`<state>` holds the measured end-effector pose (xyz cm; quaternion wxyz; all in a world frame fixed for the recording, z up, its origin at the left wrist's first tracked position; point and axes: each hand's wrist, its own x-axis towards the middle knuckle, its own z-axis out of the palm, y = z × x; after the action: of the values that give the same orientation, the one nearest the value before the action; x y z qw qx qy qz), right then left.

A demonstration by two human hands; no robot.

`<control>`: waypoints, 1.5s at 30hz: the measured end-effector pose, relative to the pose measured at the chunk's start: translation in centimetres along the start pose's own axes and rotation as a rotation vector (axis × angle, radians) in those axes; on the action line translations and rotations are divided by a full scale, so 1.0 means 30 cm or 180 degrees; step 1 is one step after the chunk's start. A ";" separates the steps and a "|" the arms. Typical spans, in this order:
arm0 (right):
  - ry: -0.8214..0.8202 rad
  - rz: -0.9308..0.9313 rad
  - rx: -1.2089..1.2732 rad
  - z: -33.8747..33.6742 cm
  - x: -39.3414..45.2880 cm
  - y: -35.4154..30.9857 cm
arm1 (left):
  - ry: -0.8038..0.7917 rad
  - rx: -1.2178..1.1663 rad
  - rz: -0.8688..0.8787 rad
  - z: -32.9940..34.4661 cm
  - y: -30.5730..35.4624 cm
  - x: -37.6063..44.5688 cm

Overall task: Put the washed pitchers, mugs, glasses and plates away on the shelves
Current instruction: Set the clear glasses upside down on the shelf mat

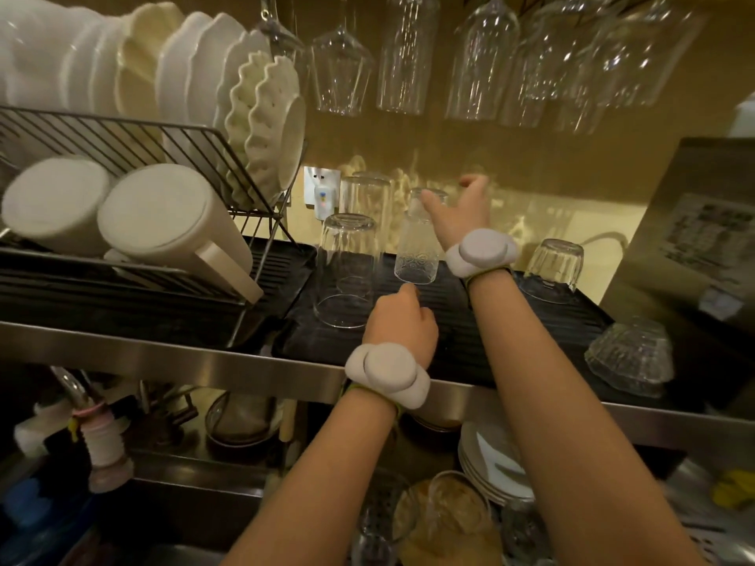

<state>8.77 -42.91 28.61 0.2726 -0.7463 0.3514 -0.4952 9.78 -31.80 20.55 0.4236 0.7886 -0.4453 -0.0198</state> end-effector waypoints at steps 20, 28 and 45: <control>-0.0228 -0.0281 0.0075 -0.395 -0.609 0.096 | 0.1009 0.0291 0.0459 0.070 -0.045 -0.347; -0.0489 -0.0023 -0.0406 -0.582 -0.826 0.261 | 0.0379 0.0045 -0.0027 0.244 -0.002 -0.663; -0.0780 0.1918 -0.0725 -0.786 -1.119 0.705 | -0.1435 -0.0387 -0.0090 0.650 0.071 -0.938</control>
<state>-27.36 -30.42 2.79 0.3617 -0.6886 0.5737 -0.2566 -16.60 -24.76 -0.21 0.3598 0.7434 -0.5156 -0.2282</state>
